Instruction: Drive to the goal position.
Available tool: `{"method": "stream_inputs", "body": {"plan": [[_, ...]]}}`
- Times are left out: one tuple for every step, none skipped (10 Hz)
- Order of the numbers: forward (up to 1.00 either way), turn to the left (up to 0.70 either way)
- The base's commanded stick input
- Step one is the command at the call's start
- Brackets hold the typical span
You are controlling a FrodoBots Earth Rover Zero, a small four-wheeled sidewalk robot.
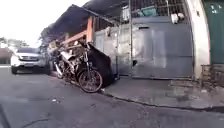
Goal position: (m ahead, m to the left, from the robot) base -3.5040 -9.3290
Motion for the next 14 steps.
{"method": "stream_inputs", "body": {"plan": [[0.0, 1.0], [0.0, 1.0], [0.0, 1.0], [0.0, 1.0], [0.0, 1.0], [0.0, 1.0], [0.0, 1.0], [0.0, 1.0], [0.0, 1.0], [0.0, 1.0], [0.0, 1.0], [0.0, 1.0], [0.0, 1.0], [0.0, 1.0]]}}
